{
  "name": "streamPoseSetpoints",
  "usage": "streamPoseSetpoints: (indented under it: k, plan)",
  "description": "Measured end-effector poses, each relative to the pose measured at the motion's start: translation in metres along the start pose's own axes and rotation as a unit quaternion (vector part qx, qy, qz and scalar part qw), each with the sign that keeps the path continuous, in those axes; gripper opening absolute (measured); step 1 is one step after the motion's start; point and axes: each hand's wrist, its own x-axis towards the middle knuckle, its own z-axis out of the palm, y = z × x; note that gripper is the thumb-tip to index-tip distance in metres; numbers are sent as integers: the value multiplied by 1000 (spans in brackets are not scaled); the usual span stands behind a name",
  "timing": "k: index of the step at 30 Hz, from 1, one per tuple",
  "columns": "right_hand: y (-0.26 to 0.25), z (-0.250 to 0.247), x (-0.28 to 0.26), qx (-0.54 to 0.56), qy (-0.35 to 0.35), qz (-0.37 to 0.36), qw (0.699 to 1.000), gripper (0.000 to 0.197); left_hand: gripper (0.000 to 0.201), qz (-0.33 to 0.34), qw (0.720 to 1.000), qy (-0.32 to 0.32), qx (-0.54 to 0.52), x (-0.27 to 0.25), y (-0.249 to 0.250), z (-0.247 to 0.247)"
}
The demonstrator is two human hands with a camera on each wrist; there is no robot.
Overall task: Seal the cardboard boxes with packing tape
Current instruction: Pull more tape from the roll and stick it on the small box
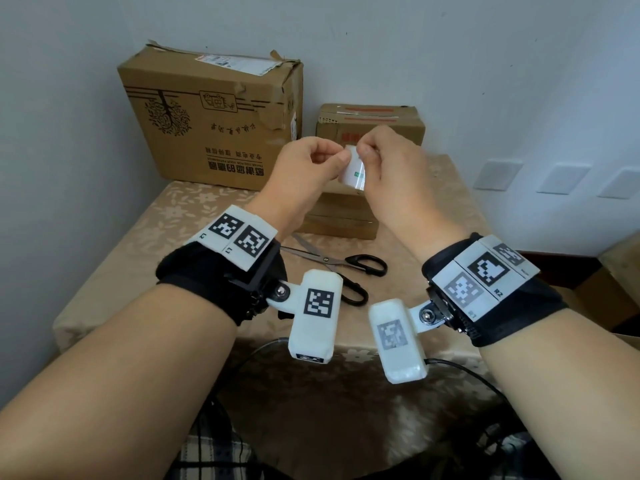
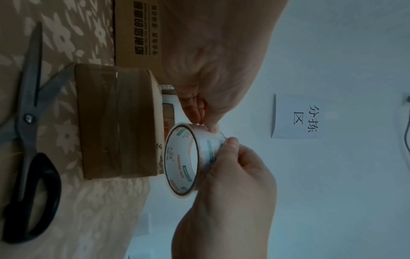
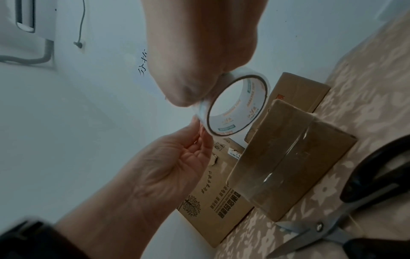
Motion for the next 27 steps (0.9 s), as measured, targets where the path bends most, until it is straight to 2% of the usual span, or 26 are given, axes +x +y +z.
streamPoseSetpoints:
  k: [5,7,10,12,14,17,22,24,27]
  plan:
    - [0,-1,-3,9,-5,-2,1000,16,7,-18,1000,-20,-6,-2,-1,2]
    - [1,-4,-4,6,-11,-11,1000,16,11,-15,999,-28,9,-3,-1,4]
    - [3,-7,-3,7,-11,-18,1000,15,5,-24,999,-23,3,-2,0,4]
    - [3,-6,-3,-1,-15,-14,1000,15,27,-30,999,-25,2,0,0,1]
    - [2,-6,-2,-6,-9,-22,1000,16,33,-19,1000,-21,1,1,-1,0]
    - [1,-6,-1,-10,5,-37,999,18,25,3,1000,8,-7,0,2,-1]
    - [2,-4,2,1,17,-50,999,17,16,14,1000,18,-12,0,2,-2]
    - [3,-6,1,14,10,-64,998,17,7,8,999,12,-34,1,0,-5]
    - [8,-9,0,19,-18,-78,997,17,9,-12,998,-31,-46,5,-2,-14]
